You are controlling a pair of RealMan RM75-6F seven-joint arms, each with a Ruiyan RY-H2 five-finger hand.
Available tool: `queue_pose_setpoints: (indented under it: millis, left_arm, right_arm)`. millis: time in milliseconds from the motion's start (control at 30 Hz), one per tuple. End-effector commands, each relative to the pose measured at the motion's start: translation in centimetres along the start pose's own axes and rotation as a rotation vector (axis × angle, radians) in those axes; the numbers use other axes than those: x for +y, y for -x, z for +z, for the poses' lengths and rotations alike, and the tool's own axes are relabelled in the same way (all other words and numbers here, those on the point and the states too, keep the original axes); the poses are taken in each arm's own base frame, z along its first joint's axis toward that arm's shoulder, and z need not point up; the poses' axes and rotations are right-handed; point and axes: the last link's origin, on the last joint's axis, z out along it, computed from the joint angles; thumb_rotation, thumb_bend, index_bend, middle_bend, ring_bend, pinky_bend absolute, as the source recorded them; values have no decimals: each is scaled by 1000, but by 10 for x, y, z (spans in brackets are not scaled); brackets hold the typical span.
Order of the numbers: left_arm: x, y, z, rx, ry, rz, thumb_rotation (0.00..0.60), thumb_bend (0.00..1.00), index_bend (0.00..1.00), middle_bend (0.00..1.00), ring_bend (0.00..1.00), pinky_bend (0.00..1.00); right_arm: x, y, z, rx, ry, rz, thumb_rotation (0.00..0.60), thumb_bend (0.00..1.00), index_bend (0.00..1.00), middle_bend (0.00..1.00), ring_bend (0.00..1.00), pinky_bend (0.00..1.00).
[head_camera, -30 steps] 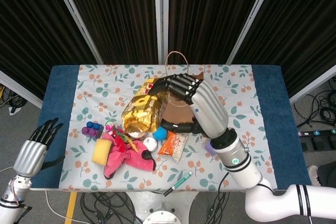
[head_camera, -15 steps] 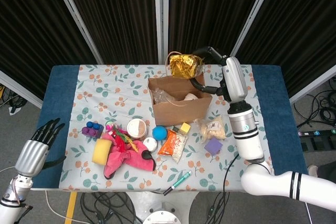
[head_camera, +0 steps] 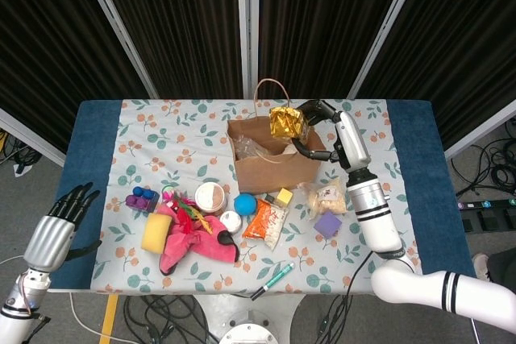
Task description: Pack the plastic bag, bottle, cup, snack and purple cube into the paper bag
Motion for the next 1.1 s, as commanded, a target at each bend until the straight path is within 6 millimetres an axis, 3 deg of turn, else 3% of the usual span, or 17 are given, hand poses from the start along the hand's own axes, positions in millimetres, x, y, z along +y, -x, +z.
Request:
queue_pose_setpoints:
  millis: [33, 200, 367, 600, 833, 967, 1100]
  left_arm:
    - [0, 0, 0, 1, -2, -2, 600, 0, 87, 76, 62, 183]
    - [-1, 0, 0, 2, 0, -1, 600, 0, 87, 76, 62, 184]
    - [-1, -1, 0, 2, -2, -1, 600, 0, 87, 76, 63, 183]
    - [-1, 0, 1, 2, -1, -2, 600, 0, 87, 75, 63, 184]
    - [0, -1, 1, 4, 2, -7, 600, 0, 87, 76, 62, 184]
    - [1, -1, 2, 7, 2, -14, 600, 0, 87, 76, 63, 183]
    - [1, 0, 3, 6, 2, -20, 600, 0, 87, 75, 62, 183]
  right_arm:
    - [1, 1, 0, -39, 7, 4, 600, 205, 483, 423, 288, 313]
    - [4, 3, 0, -87, 21, -8, 600, 151, 321, 323, 165, 202]
    - [6, 1, 1, -90, 27, -7, 600, 143, 221, 249, 94, 156]
    - [3, -4, 2, -74, 21, 1, 600, 143, 203, 237, 86, 152]
    - [-16, -21, -5, -15, -82, -9, 600, 139, 203, 239, 91, 152]
    - [-17, -50, -25, 97, -144, -218, 600, 106, 207, 258, 131, 153]
    - [1, -72, -59, 80, -66, -567, 600, 82, 316, 338, 207, 183]
